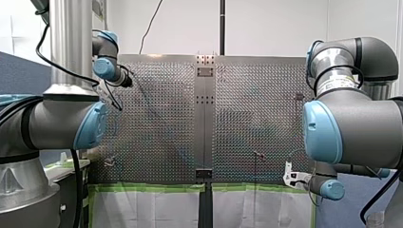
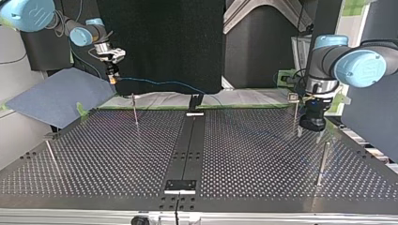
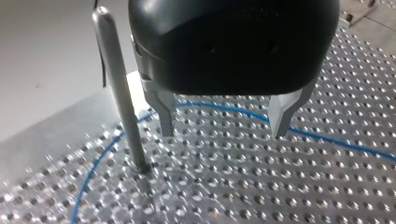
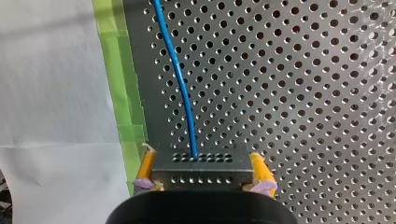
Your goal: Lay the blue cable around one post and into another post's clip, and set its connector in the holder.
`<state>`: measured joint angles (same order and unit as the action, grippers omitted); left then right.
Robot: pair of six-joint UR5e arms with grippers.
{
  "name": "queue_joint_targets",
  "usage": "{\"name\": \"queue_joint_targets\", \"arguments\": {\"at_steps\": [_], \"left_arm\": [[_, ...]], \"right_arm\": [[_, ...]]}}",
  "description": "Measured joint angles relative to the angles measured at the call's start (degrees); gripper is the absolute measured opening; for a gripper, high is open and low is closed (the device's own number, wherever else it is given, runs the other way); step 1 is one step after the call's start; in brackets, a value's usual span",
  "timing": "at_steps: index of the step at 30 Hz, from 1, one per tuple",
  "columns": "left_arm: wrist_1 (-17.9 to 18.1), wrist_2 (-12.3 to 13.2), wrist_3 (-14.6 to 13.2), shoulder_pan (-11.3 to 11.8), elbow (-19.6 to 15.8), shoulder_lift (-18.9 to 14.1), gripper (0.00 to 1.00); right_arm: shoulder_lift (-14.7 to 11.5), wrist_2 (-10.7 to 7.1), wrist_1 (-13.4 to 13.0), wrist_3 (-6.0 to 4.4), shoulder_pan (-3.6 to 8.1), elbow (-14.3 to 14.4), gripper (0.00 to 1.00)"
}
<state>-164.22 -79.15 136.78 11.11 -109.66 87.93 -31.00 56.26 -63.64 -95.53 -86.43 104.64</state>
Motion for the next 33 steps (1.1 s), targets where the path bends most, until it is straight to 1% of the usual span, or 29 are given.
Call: {"name": "queue_joint_targets", "arguments": {"at_steps": [7,13,17,21,25,30,33], "left_arm": [[-0.31,-1.05,0.32,0.27,-0.62,-0.84,1.0],[-2.41,-3.01,-0.58,1.95,-2.54,-2.9,1.0],[-4.3,-3.98,-1.41,2.93,-2.88,-4.79,1.0],[-6.0,-5.11,-2.86,3.59,-1.89,-6.49,1.0],[-8.06,-6.41,-4.85,4.1,0.0,-8.54,1.0],[-10.46,-6.71,-7.22,4.11,2.34,-10.92,1.0],[-11.94,-6.46,-8.71,3.81,3.84,-12.41,1.0]], "right_arm": [[0.0,-0.02,0.13,0.01,-0.15,0.0,0.0],[0.0,-0.01,0.18,-0.07,-0.32,0.0,0.0],[0.0,-0.02,0.18,-0.11,-0.44,0.0,0.0],[0.0,-0.07,0.18,-0.17,-0.56,-0.07,0.0],[0.0,-0.09,0.29,-0.2,-0.78,-0.27,0.0],[0.0,-0.09,0.43,-0.33,-1.04,-0.48,0.0],[0.01,-0.09,0.47,-0.36,-1.15,-0.52,0.0]]}}
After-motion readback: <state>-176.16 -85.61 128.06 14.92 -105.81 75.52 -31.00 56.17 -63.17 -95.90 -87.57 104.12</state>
